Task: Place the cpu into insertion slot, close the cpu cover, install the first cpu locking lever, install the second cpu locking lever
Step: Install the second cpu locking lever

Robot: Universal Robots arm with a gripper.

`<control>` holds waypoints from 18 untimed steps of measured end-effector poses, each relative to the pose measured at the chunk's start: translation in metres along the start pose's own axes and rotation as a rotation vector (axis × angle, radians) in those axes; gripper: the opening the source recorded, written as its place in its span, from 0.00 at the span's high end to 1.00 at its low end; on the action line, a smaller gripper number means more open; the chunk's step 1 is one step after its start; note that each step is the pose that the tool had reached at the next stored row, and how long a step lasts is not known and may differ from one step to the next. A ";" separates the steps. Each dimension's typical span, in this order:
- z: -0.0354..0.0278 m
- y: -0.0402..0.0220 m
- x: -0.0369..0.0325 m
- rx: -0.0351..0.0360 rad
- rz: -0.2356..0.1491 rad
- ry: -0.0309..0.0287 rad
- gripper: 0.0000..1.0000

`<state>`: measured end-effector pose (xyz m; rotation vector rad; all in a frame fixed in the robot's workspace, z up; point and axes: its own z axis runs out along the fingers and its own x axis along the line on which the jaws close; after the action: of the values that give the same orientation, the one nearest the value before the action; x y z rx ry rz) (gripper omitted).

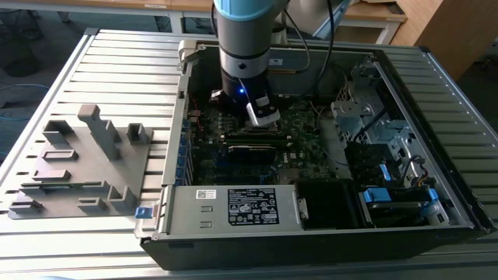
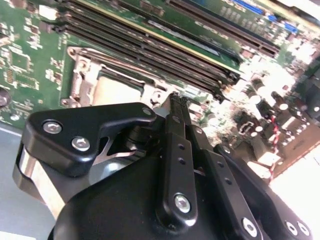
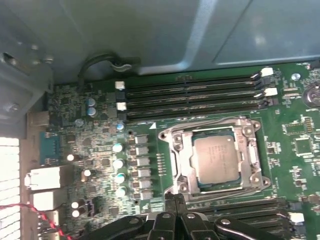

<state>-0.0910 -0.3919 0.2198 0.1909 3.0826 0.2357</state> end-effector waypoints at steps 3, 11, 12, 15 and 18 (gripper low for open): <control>0.0004 0.0008 -0.0060 0.0039 0.000 -0.0006 0.89; 0.0021 0.0055 -0.0216 0.0181 -0.001 -0.0022 0.89; 0.0023 0.0062 -0.0231 0.0206 -0.001 -0.0025 0.89; 0.0033 0.0103 -0.0251 0.0263 -0.001 -0.0032 0.89; 0.0049 0.0188 -0.0245 0.0307 -0.002 -0.0037 0.89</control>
<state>-0.0642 -0.3758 0.2187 0.1898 3.0840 0.1879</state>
